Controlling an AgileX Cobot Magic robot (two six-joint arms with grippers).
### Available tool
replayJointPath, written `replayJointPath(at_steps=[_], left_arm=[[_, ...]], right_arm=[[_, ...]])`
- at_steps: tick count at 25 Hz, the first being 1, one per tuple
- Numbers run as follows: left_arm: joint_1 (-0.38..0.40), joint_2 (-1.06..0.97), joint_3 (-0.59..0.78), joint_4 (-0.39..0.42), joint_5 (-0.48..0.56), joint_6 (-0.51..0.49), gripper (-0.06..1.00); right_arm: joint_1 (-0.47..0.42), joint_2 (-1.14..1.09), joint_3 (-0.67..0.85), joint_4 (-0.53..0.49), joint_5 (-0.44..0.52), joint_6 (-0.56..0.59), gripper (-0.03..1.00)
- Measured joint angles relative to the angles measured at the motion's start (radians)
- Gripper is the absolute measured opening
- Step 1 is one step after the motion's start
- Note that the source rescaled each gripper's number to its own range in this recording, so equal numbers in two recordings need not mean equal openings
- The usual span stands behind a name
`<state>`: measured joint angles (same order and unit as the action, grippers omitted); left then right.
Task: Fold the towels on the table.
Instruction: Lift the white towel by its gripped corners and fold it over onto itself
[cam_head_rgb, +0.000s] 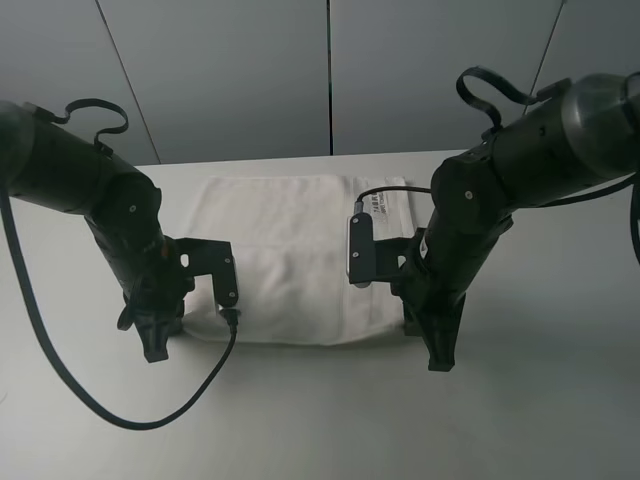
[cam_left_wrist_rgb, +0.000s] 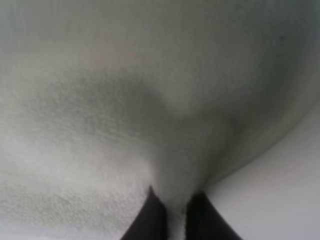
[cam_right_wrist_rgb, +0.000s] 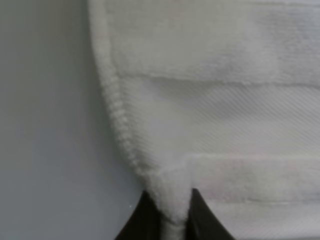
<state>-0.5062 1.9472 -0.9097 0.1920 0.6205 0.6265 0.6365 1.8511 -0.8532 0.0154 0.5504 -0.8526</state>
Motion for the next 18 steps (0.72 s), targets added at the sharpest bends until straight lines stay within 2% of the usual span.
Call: replayJointPath(at_steps=[6, 11, 18], left_arm=[[-0.06, 0.004, -0.001, 0.0, 0.106, -0.072, 0.0], [-0.113, 0.008, -0.001, -0.04, 0.176, -0.105, 0.0], [-0.121, -0.066, 0.007, -0.104, 0.217, -0.127, 0.0]], right_arm=[[0.0, -0.035, 0.0, 0.002, 0.086, -0.002, 0.0], [0.0, -0.049, 0.0, 0.033, 0.15, -0.006, 0.0], [0.0, -0.09, 0.0, 0.106, 0.235, -0.024, 0.0]])
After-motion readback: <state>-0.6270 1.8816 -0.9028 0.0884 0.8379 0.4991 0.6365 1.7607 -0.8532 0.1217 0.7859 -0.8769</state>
